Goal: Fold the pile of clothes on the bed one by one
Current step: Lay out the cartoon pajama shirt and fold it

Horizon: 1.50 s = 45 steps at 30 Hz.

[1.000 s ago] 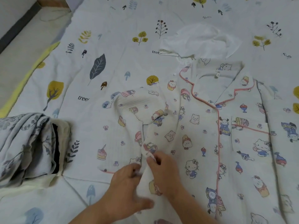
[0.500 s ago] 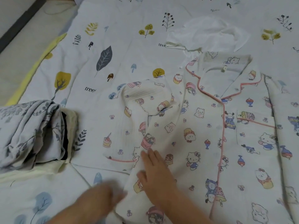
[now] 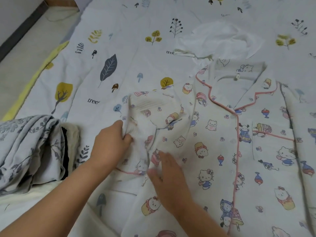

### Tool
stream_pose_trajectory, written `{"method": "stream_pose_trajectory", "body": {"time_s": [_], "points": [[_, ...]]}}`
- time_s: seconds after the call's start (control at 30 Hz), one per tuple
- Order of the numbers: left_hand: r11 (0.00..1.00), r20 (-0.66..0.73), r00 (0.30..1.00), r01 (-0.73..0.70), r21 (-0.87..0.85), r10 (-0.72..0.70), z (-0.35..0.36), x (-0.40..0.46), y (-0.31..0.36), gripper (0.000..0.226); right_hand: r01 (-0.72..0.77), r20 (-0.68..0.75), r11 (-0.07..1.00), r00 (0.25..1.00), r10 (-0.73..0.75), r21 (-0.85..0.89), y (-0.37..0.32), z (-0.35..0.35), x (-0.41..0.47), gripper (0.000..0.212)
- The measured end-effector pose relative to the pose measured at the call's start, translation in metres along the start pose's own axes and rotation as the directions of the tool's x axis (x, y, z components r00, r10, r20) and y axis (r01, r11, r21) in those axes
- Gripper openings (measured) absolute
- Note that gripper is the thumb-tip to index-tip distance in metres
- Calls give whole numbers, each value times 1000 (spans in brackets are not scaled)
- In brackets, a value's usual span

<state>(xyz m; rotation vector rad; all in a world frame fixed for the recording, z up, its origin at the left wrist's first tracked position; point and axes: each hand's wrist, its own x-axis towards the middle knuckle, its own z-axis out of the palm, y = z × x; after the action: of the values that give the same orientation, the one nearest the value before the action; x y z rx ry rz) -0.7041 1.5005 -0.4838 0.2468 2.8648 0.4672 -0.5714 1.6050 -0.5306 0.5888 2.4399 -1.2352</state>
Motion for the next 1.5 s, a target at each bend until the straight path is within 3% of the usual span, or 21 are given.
{"method": "stream_pose_trajectory", "body": {"time_s": [0.07,0.13,0.23,0.3,0.33,0.37,0.43,0.5,0.6,0.63,0.73,0.83,0.93,0.97,1.03,1.13,1.2,1.3,1.4,1.43,1.5], "points": [[995,10,998,-60,-84,61,-18,-12,20,18,18,-42,910,999,-1,415,-26,-18,-7,69],[973,118,988,-74,-219,102,-33,-26,39,21,26,6,741,999,-41,671,-43,-32,-11,76],[855,367,879,-83,-512,305,-56,-44,67,40,96,-31,577,992,-121,811,-50,-62,-25,43],[749,515,721,-8,-662,463,-64,-49,85,27,103,-68,533,994,-85,840,-37,-88,-31,36],[730,543,678,13,-683,495,-64,-49,92,23,92,-70,513,996,-62,853,-28,-100,-35,40],[731,533,685,-1,-682,497,-61,-49,99,19,80,-73,498,997,-33,863,-17,-111,-39,43],[770,443,787,-64,-634,429,-49,-43,113,12,7,-61,499,994,91,867,9,-128,-44,50],[814,343,878,-86,-575,335,-34,-28,121,19,-116,-41,499,955,292,859,41,-137,-48,50],[895,233,950,-88,-438,207,-3,3,123,21,-319,-177,640,790,587,699,85,-139,-51,25],[927,202,963,-98,-361,180,9,13,121,18,-391,-234,681,736,635,619,93,-138,-52,28],[979,130,983,-102,-176,126,40,44,120,14,-501,-358,759,677,643,417,96,-131,-52,59],[989,173,984,-11,-145,36,59,68,131,40,-587,-372,778,686,625,225,85,-123,-46,80],[957,282,952,183,-223,-116,76,89,143,51,-581,-361,810,774,520,-79,88,-120,-42,63],[940,308,944,204,-274,-115,80,94,146,41,-547,-339,835,798,498,-62,93,-124,-42,52],[917,279,957,180,-355,-80,84,102,150,21,-477,-290,868,819,495,136,105,-136,-46,35],[963,-13,999,38,-267,-43,78,114,149,23,-390,-266,796,795,545,463,128,-159,-60,31],[978,-150,989,-47,-202,17,75,118,142,14,-379,-250,734,768,589,563,139,-164,-68,31],[990,-105,994,27,-140,-42,83,121,135,18,-444,-264,773,762,592,453,151,-154,-67,26],[921,83,973,231,-314,-216,93,127,134,36,-453,-285,788,758,586,417,152,-146,-60,29],[910,142,967,246,-333,-210,94,128,133,39,-459,-264,771,755,601,442,152,-145,-58,30],[968,154,983,128,-215,-96,94,127,130,38,-486,-249,760,745,619,432,153,-146,-56,27]]}}
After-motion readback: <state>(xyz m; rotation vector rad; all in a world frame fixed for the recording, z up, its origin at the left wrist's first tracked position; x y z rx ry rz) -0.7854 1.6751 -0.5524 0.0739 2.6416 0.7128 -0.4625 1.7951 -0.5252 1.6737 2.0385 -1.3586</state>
